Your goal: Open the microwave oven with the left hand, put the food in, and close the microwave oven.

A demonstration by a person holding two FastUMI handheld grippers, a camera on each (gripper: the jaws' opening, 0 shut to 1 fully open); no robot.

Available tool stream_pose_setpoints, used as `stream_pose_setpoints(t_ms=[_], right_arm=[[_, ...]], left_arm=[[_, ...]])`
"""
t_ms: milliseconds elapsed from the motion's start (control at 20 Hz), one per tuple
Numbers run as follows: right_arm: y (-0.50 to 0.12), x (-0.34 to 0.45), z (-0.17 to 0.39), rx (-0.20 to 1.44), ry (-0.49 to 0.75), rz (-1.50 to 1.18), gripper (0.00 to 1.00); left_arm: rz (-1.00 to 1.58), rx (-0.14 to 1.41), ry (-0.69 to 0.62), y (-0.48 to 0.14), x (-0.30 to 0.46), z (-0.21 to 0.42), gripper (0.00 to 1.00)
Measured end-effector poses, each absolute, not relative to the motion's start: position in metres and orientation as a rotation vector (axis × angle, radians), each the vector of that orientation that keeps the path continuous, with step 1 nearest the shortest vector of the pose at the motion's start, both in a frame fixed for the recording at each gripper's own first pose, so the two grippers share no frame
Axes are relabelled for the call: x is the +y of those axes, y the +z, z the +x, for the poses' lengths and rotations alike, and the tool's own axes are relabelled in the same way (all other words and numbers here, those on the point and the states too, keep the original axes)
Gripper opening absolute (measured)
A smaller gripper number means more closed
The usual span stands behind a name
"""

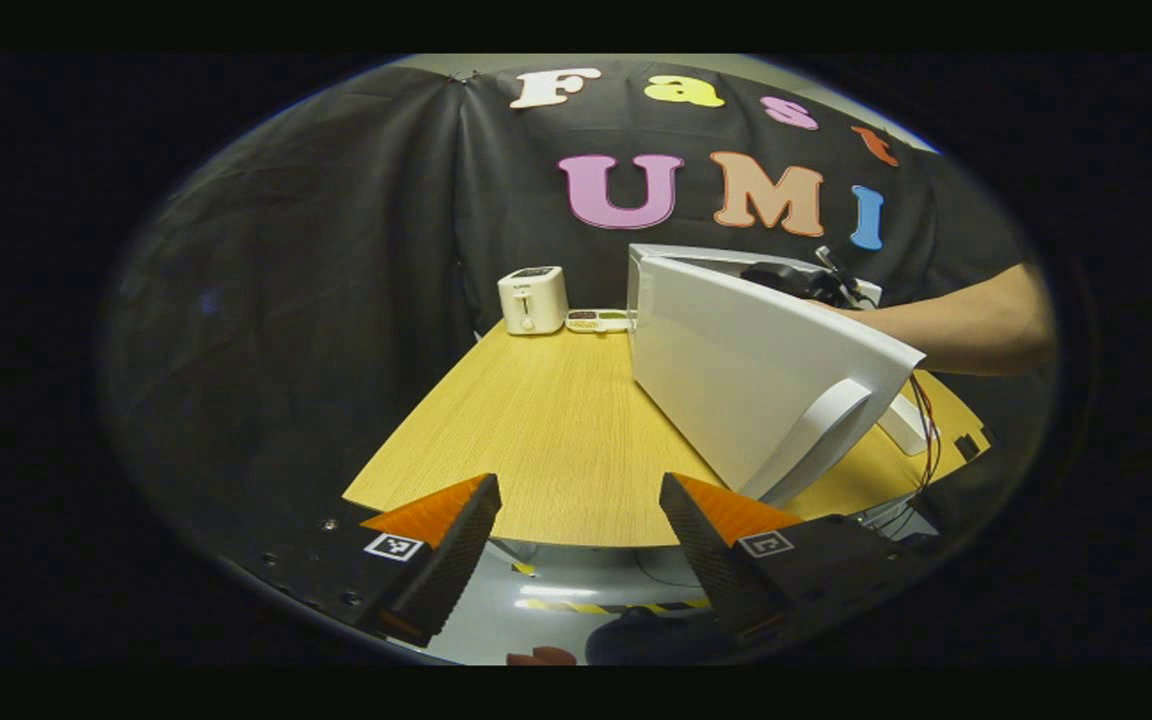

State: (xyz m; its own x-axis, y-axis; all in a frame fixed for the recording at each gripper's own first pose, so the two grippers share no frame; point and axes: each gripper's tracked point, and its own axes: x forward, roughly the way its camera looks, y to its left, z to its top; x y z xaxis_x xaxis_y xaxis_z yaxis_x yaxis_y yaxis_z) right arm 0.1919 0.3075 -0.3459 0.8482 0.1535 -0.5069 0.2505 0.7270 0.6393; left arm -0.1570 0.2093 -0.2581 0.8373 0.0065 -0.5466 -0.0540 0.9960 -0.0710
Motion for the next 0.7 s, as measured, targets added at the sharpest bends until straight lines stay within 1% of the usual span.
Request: stream_pose_setpoints(t_ms=[50,100,150,200,250,300,350,400,500,550,700], right_arm=[[-0.355,0.299,0.191,0.586,-0.086,0.727,0.34],[-0.358,0.290,0.190,0.590,-0.113,0.700,0.41],[-0.362,0.281,0.185,0.604,-0.146,0.662,0.54],[-0.367,0.276,0.188,0.608,-0.153,0.639,0.61],[-0.369,0.269,0.188,0.609,-0.167,0.598,0.67],[-0.369,0.258,0.188,0.598,-0.186,0.536,0.76],[-0.369,0.251,0.186,0.597,-0.186,0.476,0.81],[-0.369,0.249,0.188,0.589,-0.174,0.431,0.82],[-0.363,0.246,0.187,0.566,-0.155,0.346,0.89],[-0.358,0.245,0.187,0.550,-0.140,0.310,0.96],[-0.348,0.249,0.185,0.524,-0.087,0.250,0.96]], left_arm=[[-0.082,0.577,0.032,-0.258,0.210,-0.156,0.98],[-0.076,0.578,0.027,-0.259,0.210,-0.155,0.98],[-0.070,0.576,0.021,-0.258,0.209,-0.153,0.98],[-0.064,0.575,0.015,-0.257,0.208,-0.153,0.96],[-0.060,0.574,0.006,-0.257,0.206,-0.152,0.98],[-0.057,0.573,-0.002,-0.257,0.204,-0.151,0.96],[-0.054,0.573,-0.011,-0.255,0.201,-0.150,0.98],[-0.051,0.571,-0.017,-0.255,0.200,-0.150,0.98],[-0.050,0.572,-0.027,-0.256,0.197,-0.147,0.98],[-0.051,0.573,-0.031,-0.256,0.195,-0.146,0.98],[-0.049,0.565,-0.041,-0.255,0.192,-0.144,0.98]])
